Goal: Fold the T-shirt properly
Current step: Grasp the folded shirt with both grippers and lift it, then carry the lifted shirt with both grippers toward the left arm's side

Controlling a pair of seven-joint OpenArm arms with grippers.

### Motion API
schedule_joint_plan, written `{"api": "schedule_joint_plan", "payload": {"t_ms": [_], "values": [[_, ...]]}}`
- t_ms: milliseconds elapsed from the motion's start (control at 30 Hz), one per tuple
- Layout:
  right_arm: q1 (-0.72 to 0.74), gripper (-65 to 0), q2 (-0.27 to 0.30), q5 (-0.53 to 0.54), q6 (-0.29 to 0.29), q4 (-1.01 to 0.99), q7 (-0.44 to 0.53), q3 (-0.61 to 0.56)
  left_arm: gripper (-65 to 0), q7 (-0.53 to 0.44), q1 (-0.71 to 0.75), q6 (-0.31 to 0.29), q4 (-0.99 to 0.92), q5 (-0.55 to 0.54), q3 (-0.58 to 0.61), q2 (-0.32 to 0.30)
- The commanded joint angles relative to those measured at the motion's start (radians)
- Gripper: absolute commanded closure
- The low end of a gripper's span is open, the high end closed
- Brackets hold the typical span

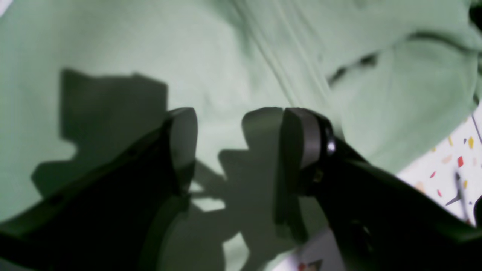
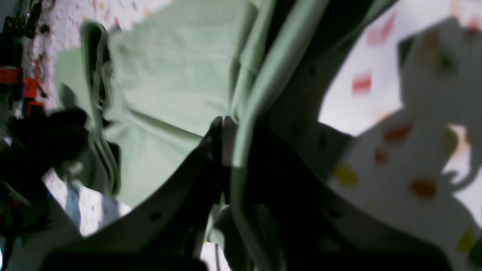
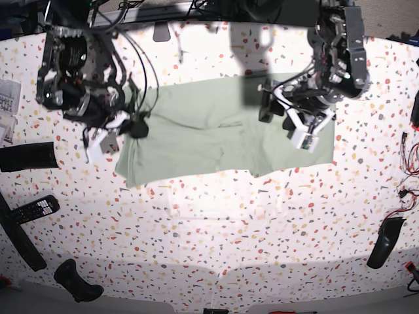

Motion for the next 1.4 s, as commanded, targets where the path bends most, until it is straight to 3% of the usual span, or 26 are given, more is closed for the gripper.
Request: {"api": "schedule_joint_plan", "payload": {"t_ms": [0,67,167,233,400,600,667,767,833,1000,1200,1367], "values": [[0.034,0.0,0.009,0.026,0.009,0.013,0.010,0.003,-33.1,-0.022,-0.011,-0.005,0.018,-0.022,0.031,0.003],[0.064,0.0,0.009,0.024,0.009,0.013,-0.002,0.003,-33.1,-0.057,-0.011,-0.001,0.018,0.009,0.090,0.004],[0.112,0.0,0.012,-0.002,0.009,0.013,-0.018,0.005,-33.1,-0.133,-0.017,0.108,0.018,0.105,0.174,0.003],[0.145,0.0,0.012,-0.054,0.009,0.013,-0.019,0.006,-33.1,-0.132,-0.034,0.143,0.018,0.138,0.215,0.004],[0.217,0.0,0.012,-0.169,0.009,0.013,-0.037,0.016,-33.1,-0.049,-0.094,0.143,0.024,0.083,0.251,0.005],[0.278,0.0,0.012,-0.190,0.009,0.013,-0.063,0.057,-33.1,0.032,-0.110,0.183,0.099,0.071,0.249,0.003],[0.292,0.0,0.014,-0.186,0.009,0.013,-0.065,0.056,-33.1,0.051,-0.105,0.229,0.129,0.133,0.249,0.003],[0.305,0.0,0.014,-0.184,0.009,0.013,-0.071,0.049,-33.1,0.176,-0.108,0.379,0.152,0.313,0.249,0.003],[0.309,0.0,0.014,-0.183,0.009,0.013,-0.071,0.048,-33.1,0.237,-0.105,0.404,0.152,0.436,0.248,0.002],[0.309,0.0,0.014,-0.126,0.009,0.013,-0.100,0.031,-33.1,0.233,-0.087,0.471,0.152,0.485,0.248,-0.054],[0.309,0.0,0.014,-0.119,0.009,0.013,-0.099,-0.032,-33.1,0.129,-0.072,0.535,0.149,0.483,0.248,-0.170],[0.309,0.0,0.013,-0.081,0.009,0.013,-0.099,-0.115,-33.1,0.129,-0.071,0.538,0.149,0.388,0.248,-0.227]]}}
